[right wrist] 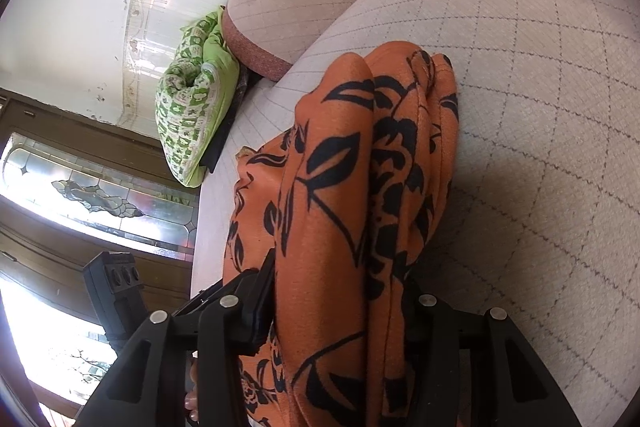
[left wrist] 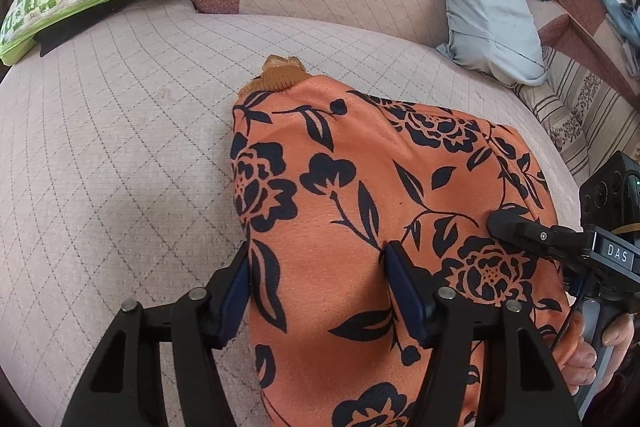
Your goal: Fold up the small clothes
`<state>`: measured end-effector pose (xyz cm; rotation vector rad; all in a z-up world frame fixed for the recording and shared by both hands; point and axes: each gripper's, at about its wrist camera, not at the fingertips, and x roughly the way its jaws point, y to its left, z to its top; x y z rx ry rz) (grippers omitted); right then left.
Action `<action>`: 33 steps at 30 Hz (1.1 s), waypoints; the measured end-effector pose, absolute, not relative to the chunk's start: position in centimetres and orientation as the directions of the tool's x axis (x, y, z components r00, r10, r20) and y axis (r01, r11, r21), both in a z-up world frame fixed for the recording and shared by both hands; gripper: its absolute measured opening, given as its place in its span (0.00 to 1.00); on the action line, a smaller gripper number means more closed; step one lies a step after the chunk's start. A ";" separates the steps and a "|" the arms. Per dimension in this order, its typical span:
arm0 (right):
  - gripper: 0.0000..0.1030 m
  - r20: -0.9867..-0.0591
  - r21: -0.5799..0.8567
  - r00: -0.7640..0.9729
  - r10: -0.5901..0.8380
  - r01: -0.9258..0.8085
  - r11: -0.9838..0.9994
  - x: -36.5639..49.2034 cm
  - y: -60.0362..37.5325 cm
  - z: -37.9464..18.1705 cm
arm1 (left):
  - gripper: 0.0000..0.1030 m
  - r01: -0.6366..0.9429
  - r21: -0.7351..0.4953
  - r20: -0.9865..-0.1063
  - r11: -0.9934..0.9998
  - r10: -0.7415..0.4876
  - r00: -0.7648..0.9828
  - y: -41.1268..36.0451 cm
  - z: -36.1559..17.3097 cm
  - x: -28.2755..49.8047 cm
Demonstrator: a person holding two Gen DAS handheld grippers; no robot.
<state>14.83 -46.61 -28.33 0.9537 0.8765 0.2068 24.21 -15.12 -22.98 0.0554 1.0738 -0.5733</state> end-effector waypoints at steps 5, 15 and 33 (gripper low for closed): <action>0.47 -0.546 0.788 0.658 0.519 0.193 0.584 14.7 -45.9 -27.5 | 0.59 0.473 -0.221 -0.827 0.853 -0.421 0.373 -14.5 -21.8 23.5; 0.46 -0.590 0.772 0.642 0.490 0.272 0.574 14.8 -46.5 -28.7 | 0.74 0.405 -0.291 -0.859 0.867 -0.423 0.287 -13.6 -23.3 25.0; 0.46 -0.594 0.770 0.629 0.502 0.263 0.582 15.0 -47.4 -29.6 | 0.42 0.380 -0.496 -0.807 0.781 -0.576 0.130 -12.4 -24.9 24.7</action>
